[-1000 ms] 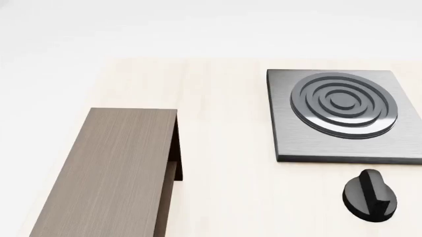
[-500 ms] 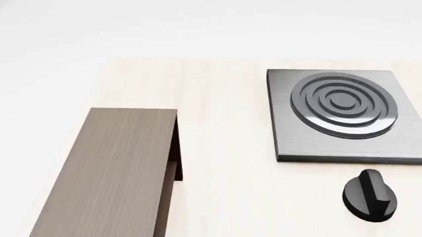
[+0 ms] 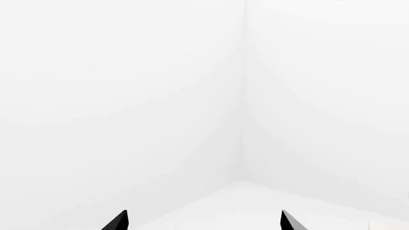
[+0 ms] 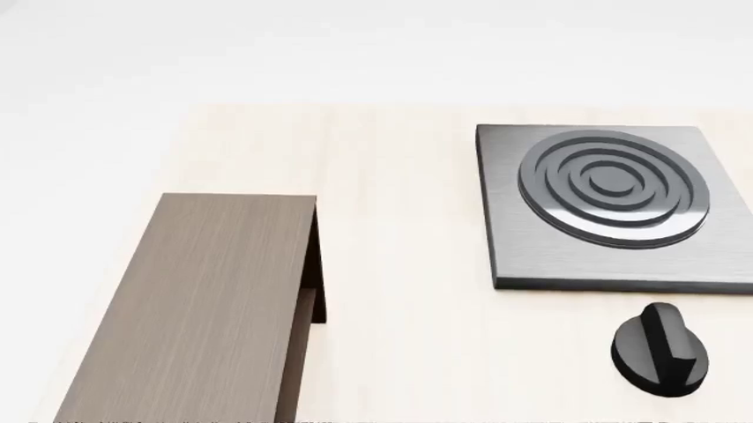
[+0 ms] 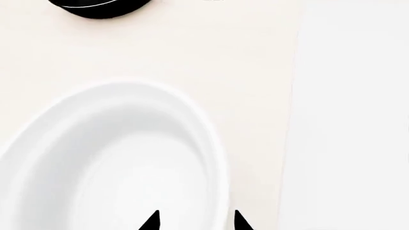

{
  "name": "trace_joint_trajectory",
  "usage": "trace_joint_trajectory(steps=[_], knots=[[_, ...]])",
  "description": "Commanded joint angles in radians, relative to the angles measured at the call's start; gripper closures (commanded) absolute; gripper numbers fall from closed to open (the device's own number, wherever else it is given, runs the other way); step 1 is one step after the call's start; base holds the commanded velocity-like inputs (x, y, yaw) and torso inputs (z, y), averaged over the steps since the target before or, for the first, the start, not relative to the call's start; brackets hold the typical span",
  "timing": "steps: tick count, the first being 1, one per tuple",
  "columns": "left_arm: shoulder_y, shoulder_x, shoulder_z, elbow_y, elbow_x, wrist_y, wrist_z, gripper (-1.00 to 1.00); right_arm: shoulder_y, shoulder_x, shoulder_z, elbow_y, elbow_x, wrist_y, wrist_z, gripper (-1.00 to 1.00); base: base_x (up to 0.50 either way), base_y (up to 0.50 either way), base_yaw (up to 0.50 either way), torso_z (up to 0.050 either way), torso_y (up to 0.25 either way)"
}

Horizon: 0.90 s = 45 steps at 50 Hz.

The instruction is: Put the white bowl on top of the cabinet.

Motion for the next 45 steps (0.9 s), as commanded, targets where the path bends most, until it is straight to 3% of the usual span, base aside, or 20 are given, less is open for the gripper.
trace_joint_trajectory(steps=[1,18,45], knots=[[0.003,0.0,-0.002,0.0,-0.008,0.009,0.001,-1.0,-0.058,-0.037,-0.029,0.044,0.038,0.0,-0.015,1.0,0.0,0.0,0.0,0.0,0.0],[0.006,0.0,-0.005,0.002,-0.016,0.021,0.001,-1.0,-0.091,-0.046,-0.006,0.026,0.04,-0.022,-0.009,1.0,0.0,0.0,0.0,-0.002,0.0],[0.005,-0.003,0.003,-0.005,-0.014,0.028,-0.002,-1.0,-0.198,-0.044,0.086,-0.053,0.035,-0.107,0.193,1.0,0.0,0.0,0.0,-0.002,0.0]])
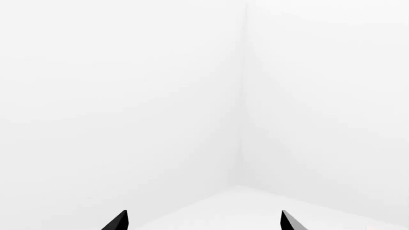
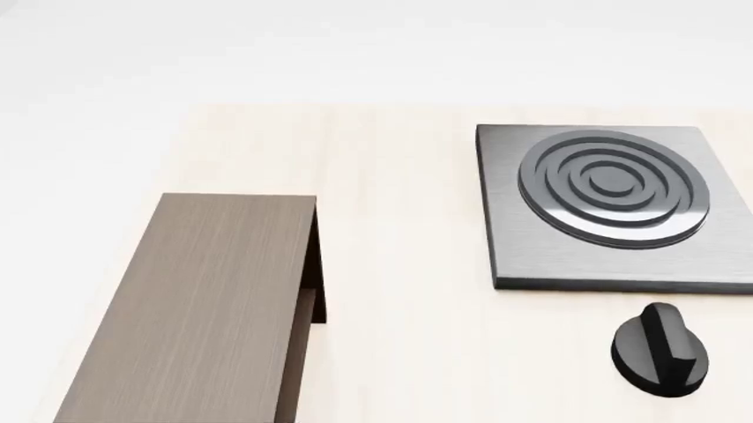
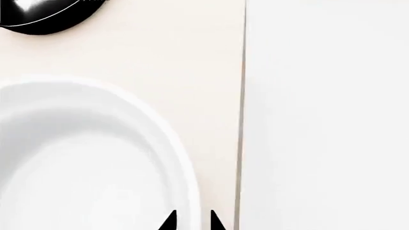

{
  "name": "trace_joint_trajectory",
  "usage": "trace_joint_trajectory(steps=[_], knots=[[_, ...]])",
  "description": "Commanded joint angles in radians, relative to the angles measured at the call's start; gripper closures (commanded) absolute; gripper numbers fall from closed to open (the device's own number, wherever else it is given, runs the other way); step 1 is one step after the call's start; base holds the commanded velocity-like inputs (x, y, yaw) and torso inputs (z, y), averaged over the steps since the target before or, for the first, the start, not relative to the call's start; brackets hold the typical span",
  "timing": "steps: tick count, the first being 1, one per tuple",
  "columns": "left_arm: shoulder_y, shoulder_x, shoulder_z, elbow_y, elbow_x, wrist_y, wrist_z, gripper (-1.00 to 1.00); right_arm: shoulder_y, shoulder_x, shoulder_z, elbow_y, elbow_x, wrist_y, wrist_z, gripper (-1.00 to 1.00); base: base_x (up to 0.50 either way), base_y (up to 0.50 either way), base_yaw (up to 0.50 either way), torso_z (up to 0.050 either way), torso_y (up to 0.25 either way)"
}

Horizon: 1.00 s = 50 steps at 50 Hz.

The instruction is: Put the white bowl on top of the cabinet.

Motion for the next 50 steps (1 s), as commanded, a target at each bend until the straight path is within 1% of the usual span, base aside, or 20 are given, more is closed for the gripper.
trace_joint_trajectory(steps=[1,12,23,37,50], knots=[[0.0,-0.001,0.003,-0.004,0.0,0.004,0.0,-1.0,-0.091,-0.016,-0.006,-0.006,0.03,-0.01,0.117,1.0,0.0,0.0,0.0,0.0,0.0],[0.0,-0.004,0.005,-0.006,-0.001,0.004,-0.002,-1.0,-0.118,-0.013,0.025,-0.064,0.014,-0.045,0.166,1.0,0.0,0.0,0.0,-0.001,0.0],[-0.004,-0.009,0.01,-0.007,0.001,-0.001,-0.006,-1.0,-0.095,-0.027,0.059,-0.175,-0.008,-0.093,0.125,1.0,0.0,0.0,0.0,0.0,0.0],[-0.001,-0.01,0.011,-0.008,-0.002,0.003,-0.006,-1.0,-0.023,0.014,0.071,-0.369,-0.004,-0.09,0.141,1.0,0.0,0.0,0.0,0.0,0.0],[0.0,-0.011,0.015,-0.007,0.0,0.003,-0.009,-1.0,-0.027,0.04,0.108,-0.434,0.013,-0.095,0.154,1.0,0.0,0.0,0.0,0.0,0.0]])
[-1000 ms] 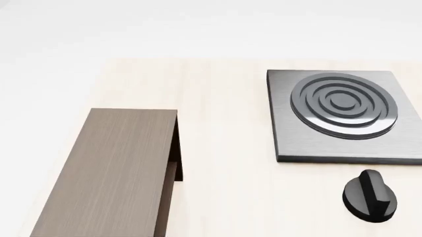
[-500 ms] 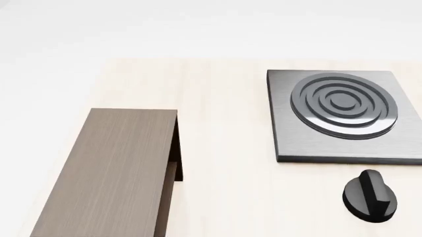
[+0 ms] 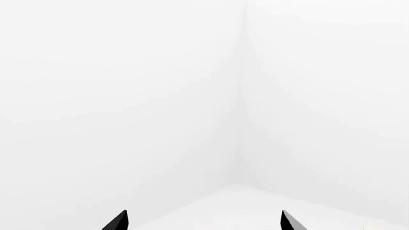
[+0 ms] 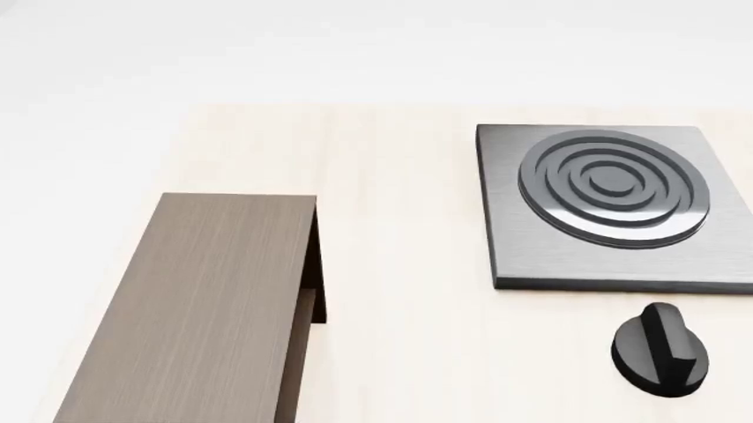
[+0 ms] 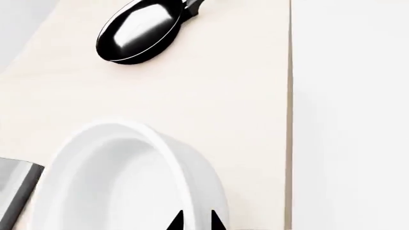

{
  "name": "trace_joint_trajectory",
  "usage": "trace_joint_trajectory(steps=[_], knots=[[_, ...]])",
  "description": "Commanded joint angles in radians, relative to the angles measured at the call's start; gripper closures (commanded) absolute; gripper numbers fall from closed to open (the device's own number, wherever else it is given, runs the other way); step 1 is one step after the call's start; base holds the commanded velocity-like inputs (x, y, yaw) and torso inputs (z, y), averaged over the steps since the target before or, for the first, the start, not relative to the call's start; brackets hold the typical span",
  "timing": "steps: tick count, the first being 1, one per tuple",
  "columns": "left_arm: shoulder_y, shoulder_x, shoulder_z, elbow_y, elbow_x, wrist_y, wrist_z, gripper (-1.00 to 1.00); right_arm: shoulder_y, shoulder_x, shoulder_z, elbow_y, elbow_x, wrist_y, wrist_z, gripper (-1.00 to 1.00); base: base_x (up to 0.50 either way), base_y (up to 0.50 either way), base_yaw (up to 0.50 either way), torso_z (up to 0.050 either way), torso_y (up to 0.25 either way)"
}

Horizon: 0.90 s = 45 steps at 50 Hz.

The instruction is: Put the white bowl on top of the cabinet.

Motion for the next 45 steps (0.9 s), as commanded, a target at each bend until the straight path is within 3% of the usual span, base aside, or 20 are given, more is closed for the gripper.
trace_joint_trajectory(steps=[1,9,16,22,34,45], knots=[[0.001,-0.001,0.001,0.0,-0.001,0.001,-0.001,-1.0,0.013,0.028,0.047,-0.079,0.001,-0.006,0.011,1.0,0.0,0.0,0.0,0.0,0.0],[0.002,-0.002,0.0,-0.003,-0.005,0.004,-0.001,-1.0,0.007,0.077,0.084,-0.137,0.021,-0.029,0.048,1.0,0.0,0.0,0.0,0.0,0.0],[0.006,-0.001,-0.004,-0.002,-0.01,0.009,0.0,-1.0,-0.129,0.34,-0.009,-0.205,0.114,-0.382,0.049,1.0,0.0,0.0,0.0,0.0,0.0],[0.007,-0.002,-0.005,-0.003,-0.012,0.01,-0.001,-1.0,-0.107,0.431,-0.078,-0.225,0.172,-0.518,0.049,1.0,0.0,0.0,0.0,0.0,0.002],[0.004,-0.005,0.003,-0.002,-0.006,0.007,-0.004,-1.0,0.145,0.536,-0.283,-0.223,0.269,-0.572,0.047,1.0,0.0,0.0,0.0,0.0,0.001],[0.003,-0.006,0.005,-0.006,-0.006,0.011,-0.003,-1.0,0.739,0.53,-0.778,-0.176,0.327,-0.526,0.05,1.0,0.0,0.0,0.0,0.0,0.001]])
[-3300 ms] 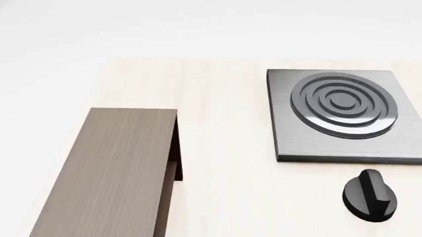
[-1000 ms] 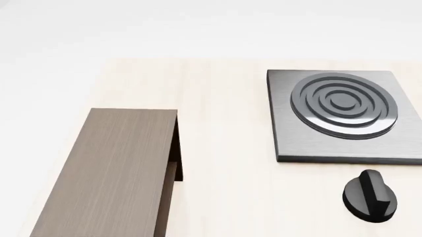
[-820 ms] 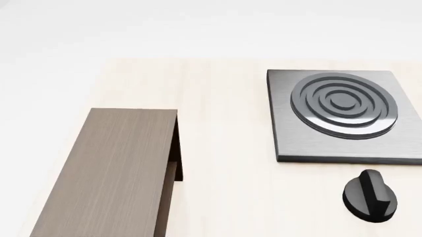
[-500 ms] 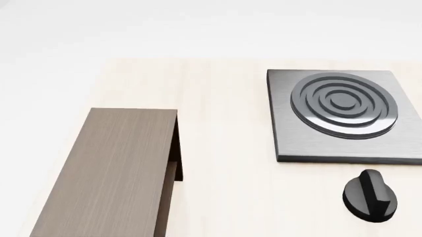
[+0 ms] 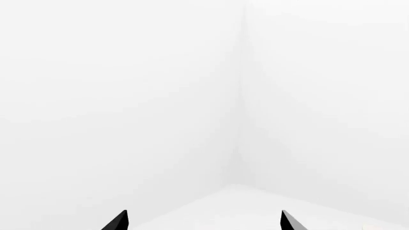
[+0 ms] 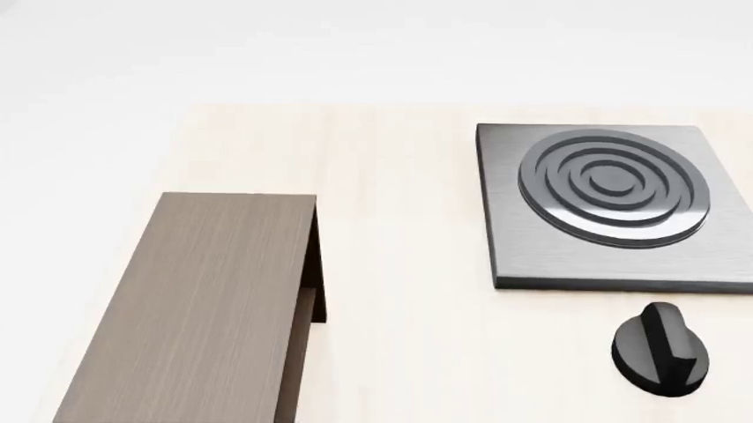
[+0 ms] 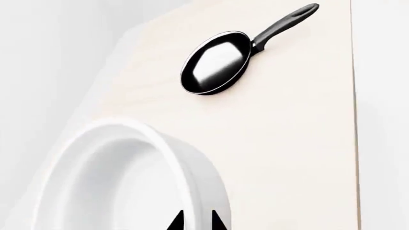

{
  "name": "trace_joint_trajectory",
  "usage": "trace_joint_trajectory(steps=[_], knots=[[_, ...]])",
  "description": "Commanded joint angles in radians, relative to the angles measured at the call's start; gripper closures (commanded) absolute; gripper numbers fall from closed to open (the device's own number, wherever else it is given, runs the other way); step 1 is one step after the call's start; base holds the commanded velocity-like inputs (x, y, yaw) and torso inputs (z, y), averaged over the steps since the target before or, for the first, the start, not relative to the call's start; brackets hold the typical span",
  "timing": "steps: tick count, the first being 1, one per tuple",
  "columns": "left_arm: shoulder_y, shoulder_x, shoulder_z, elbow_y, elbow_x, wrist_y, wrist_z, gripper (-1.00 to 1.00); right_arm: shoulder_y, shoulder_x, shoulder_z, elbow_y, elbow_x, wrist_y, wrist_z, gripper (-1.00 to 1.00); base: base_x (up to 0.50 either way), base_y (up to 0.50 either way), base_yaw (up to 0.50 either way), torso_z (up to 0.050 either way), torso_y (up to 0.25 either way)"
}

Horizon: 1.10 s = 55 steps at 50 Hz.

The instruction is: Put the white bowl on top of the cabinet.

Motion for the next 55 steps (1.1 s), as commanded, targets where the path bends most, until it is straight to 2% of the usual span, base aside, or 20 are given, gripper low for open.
trace_joint_trajectory(steps=[1,6,10,12,14,22,31,38,55], knots=[[0.0,-0.001,0.002,-0.003,0.0,0.003,0.0,-1.0,0.518,0.035,-0.389,0.03,0.052,0.002,-0.001,1.0,0.0,0.0,0.0,0.0,0.0],[-0.002,-0.003,0.007,-0.003,0.003,0.0,-0.002,-1.0,0.821,0.009,-0.631,0.072,0.089,0.052,-0.001,1.0,0.0,0.0,0.0,0.0,0.0],[-0.001,-0.004,0.006,-0.003,0.001,0.001,-0.002,-1.0,1.142,-0.018,-0.914,0.111,0.13,0.079,0.0,1.0,0.0,0.0,0.0,0.0,0.003],[-0.002,-0.004,0.007,-0.004,0.002,0.001,-0.002,-1.0,1.335,-0.032,-1.1,0.13,0.16,0.08,0.0,1.0,0.0,0.0,0.0,0.0,0.0],[-0.001,-0.004,0.007,-0.003,0.0,0.001,-0.002,-1.0,1.43,-0.054,-1.181,0.142,0.174,0.088,-0.001,1.0,0.0,0.0,0.0,0.0,0.0],[0.0,-0.005,0.005,-0.005,-0.003,0.004,-0.002,-1.0,1.514,-0.125,-1.234,0.24,0.195,0.179,-0.016,1.0,0.0,0.0,0.0,0.0,0.001],[-0.002,-0.006,0.009,-0.008,-0.002,0.004,-0.002,-1.0,1.575,-0.226,-1.259,0.377,0.239,0.37,-0.089,1.0,0.0,0.0,0.0,0.0,0.001],[-0.001,-0.006,0.009,-0.01,-0.003,0.007,-0.002,-1.0,1.584,-0.281,-1.268,0.449,0.25,0.411,-0.123,1.0,0.0,0.0,0.0,0.0,0.001],[-0.003,-0.01,0.013,-0.012,-0.001,0.007,-0.004,-1.0,1.603,-0.454,-1.298,0.637,0.26,0.653,-0.483,1.0,0.0,0.0,0.0,0.0,0.001]])
